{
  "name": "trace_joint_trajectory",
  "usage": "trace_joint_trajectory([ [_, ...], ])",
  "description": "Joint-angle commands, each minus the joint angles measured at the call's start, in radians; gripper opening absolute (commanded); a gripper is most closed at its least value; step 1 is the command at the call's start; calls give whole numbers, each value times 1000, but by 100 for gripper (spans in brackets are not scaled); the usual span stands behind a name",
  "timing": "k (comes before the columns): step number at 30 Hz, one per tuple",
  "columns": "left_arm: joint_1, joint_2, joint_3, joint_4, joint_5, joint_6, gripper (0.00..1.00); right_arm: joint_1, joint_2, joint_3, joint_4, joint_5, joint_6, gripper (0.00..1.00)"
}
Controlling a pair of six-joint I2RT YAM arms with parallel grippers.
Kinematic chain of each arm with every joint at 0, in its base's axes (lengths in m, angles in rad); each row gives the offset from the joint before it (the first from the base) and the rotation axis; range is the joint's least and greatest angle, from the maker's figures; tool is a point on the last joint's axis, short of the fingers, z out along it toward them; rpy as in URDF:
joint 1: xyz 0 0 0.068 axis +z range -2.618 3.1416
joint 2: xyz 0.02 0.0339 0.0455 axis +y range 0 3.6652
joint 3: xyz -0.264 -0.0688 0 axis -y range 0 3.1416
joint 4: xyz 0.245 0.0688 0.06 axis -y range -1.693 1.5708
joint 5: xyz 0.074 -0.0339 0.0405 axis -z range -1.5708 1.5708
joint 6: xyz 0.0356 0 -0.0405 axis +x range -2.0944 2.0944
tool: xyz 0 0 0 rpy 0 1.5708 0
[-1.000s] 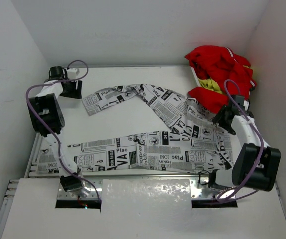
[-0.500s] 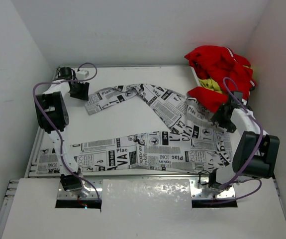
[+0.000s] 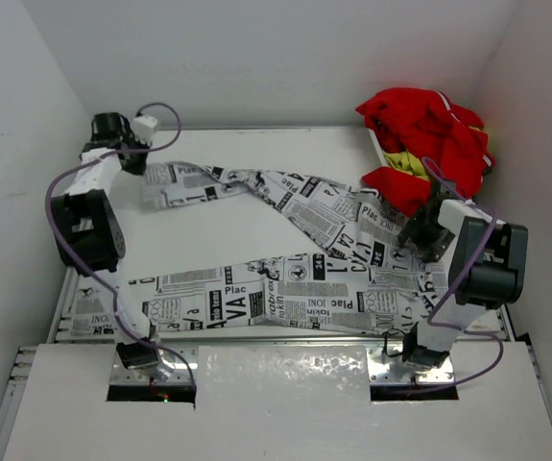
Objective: Fold and stack the trousers
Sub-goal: Flatten the trousers out
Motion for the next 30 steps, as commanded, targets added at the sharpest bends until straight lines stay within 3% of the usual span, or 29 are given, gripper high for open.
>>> trace_joint_trajectory([
  [1, 22, -210, 55, 185, -74, 158, 0, 2, -1, -19, 2, -36, 38, 71],
  [5, 22, -371, -129, 197, 64, 309, 0, 2, -9, -42, 38, -47, 33, 71],
  [11, 51, -495, -481, 68, 59, 487, 0, 2, -26, -61, 55, -54, 15, 71],
  [16, 219, -579, -660, -63, 93, 651, 0, 2, -26, -58, 63, -71, 13, 71],
  [19, 293, -639, -703, -255, 145, 833, 0, 2, -24, -61, 77, -76, 18, 71],
  [23, 301, -669, -729, -592, 236, 1121, 0, 2, -18, -64, 84, -79, 25, 71],
  [25, 299, -682, -783, -662, 271, 1220, 0, 2, -20, -68, 92, -80, 29, 71],
  [28, 298, -702, -850, -647, 224, 1190, 0, 2, -21, -68, 95, -85, 27, 72],
  [30, 296, -716, -851, -518, 201, 1051, 0, 2, -23, -68, 94, -90, 18, 72],
])
